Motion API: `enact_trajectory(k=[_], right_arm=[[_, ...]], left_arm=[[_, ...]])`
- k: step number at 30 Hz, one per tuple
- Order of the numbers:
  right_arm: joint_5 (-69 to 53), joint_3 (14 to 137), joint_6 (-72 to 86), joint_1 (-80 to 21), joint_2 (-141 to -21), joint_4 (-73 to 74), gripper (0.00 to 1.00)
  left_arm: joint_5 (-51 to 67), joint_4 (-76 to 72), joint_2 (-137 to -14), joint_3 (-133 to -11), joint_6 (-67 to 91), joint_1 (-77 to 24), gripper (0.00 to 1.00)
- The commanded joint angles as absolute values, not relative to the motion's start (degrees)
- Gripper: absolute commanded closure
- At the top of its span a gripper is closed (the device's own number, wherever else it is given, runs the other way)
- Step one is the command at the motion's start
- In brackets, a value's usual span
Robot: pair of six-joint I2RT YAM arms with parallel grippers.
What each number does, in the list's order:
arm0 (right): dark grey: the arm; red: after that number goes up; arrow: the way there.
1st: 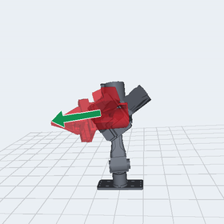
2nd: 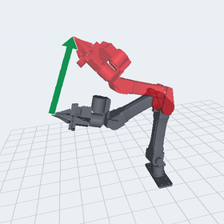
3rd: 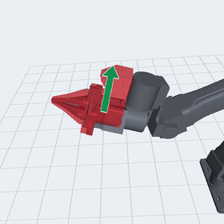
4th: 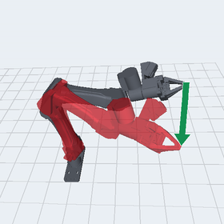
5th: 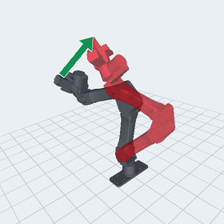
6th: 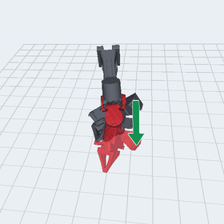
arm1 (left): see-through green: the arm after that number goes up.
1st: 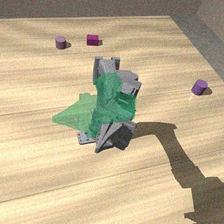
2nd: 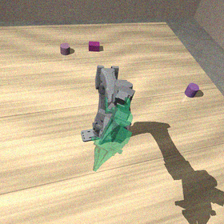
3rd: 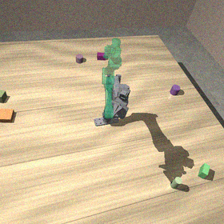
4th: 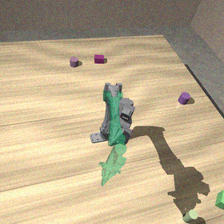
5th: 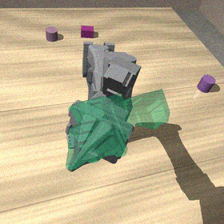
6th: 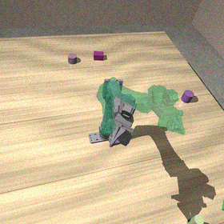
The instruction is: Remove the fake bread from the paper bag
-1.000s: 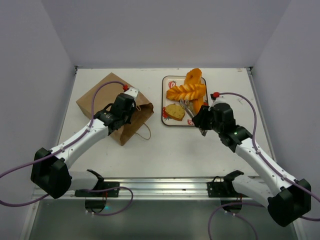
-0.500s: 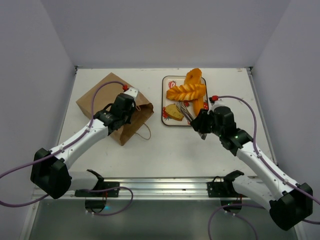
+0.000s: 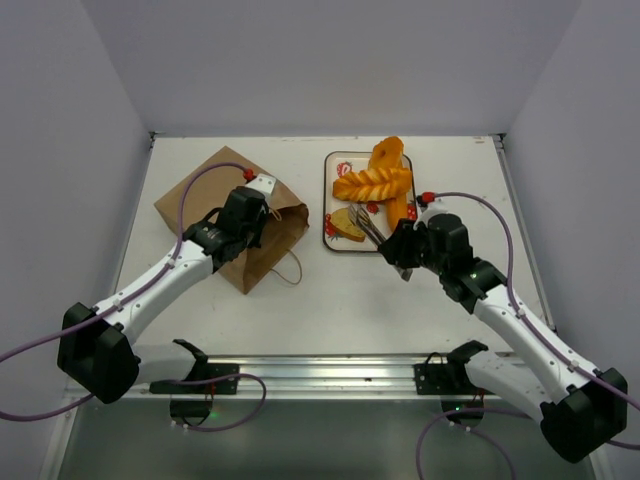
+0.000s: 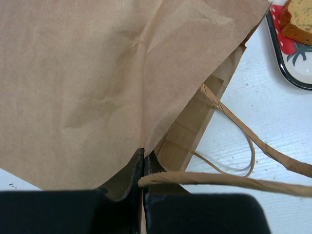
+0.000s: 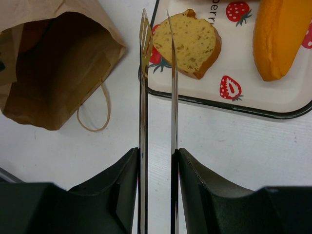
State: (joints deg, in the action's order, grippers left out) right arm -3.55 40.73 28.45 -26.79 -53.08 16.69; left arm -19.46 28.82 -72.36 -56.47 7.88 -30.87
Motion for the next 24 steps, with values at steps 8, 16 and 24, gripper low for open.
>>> enact_trajectory(k=[8, 16, 24], right_arm=[[-3.4, 42.1, 29.2, -31.7, -52.1, 14.5, 0.60], [-1.9, 41.1, 31.4, -39.6, -53.5, 10.8, 0.60], [-1.2, 40.5, 33.4, -43.9, -55.7, 8.3, 0.61]], left_arm=[[-18.2, 28.7, -71.7, -57.3, 7.4, -30.6, 1.00], [-17.9, 28.7, -71.8, -57.5, 7.3, -30.6, 1.00], [-17.9, 28.7, -72.1, -57.5, 7.2, -30.6, 1.00]])
